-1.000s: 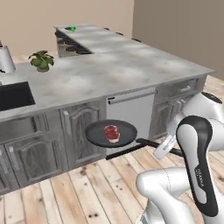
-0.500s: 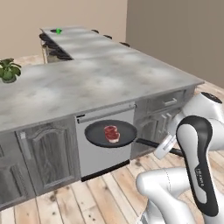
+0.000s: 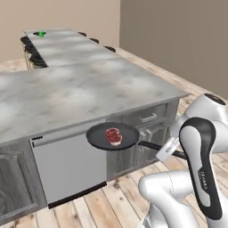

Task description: Pick up the pan with the steak in it and place it on the dining table. Then place the steak on the plate.

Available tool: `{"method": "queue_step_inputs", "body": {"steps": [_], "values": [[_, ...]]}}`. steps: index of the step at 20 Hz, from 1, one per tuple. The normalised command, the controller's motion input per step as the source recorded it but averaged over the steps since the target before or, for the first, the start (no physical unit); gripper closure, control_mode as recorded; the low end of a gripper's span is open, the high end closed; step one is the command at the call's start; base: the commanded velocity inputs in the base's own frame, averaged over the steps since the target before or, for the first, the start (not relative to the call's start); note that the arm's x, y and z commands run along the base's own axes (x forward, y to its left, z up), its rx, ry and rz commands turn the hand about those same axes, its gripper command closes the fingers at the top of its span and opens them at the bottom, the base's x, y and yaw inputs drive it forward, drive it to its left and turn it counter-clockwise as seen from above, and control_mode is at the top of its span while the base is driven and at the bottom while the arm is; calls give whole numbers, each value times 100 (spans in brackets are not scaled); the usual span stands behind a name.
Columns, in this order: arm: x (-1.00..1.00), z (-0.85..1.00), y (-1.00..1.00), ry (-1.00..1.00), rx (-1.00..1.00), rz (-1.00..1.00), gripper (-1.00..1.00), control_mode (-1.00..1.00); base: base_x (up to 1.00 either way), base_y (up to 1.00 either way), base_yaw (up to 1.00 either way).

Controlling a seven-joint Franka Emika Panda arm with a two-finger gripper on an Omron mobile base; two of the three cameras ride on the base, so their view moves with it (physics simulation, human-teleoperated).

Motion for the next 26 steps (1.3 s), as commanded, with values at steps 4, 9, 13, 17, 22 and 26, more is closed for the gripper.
{"method": "queue_step_inputs", "body": {"steps": [4, 9, 13, 17, 22, 26], "values": [[0, 0, 0, 0, 0, 0, 100, 100, 46, -100, -4], [0, 0, 0, 0, 0, 0, 100, 100, 37, -100, -4], [0, 0, 0, 0, 0, 0, 100, 100, 36, -100, -4], [0, 0, 0, 0, 0, 0, 100, 100, 37, -100, -4], [0, 0, 0, 0, 0, 0, 100, 100, 36, -100, -4], [0, 0, 0, 0, 0, 0, 100, 100, 36, -100, -4]]}}
